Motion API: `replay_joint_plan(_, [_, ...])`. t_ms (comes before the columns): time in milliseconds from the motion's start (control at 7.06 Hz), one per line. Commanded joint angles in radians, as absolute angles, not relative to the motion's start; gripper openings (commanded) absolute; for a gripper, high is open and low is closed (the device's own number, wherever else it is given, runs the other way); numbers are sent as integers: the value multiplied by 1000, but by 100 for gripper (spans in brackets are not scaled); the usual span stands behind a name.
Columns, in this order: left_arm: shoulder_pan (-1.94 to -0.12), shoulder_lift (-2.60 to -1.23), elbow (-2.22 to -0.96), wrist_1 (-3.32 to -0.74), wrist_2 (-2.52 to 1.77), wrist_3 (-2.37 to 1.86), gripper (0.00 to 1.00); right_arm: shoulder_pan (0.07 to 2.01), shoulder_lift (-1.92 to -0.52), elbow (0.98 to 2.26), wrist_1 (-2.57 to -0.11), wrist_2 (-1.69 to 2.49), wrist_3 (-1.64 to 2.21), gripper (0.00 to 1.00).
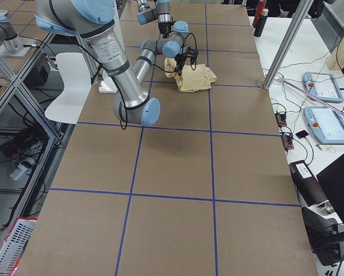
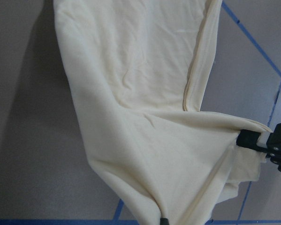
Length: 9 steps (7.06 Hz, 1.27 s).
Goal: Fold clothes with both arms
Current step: 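Lift the shirt edges and bring both grippers together above the shirt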
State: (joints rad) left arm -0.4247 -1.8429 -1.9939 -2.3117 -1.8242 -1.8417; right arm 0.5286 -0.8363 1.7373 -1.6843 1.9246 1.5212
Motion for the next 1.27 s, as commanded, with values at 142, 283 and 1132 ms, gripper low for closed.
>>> replay_joint_plan(142, [-561,-1947,-1905,-2206,-1850,-1794,0,566,-756,1485,-1432,1902,1489,0])
replay_joint_plan(283, [-622,-1948,-1863,-2207,-1891,-1772,0,572,-756,1482,-1430,1898,1485,0])
replay_joint_plan(1132, [-676,-2042,-1657,-2215,-1888,-1764,0,624,-637,1310,-1397,1878,1470,0])
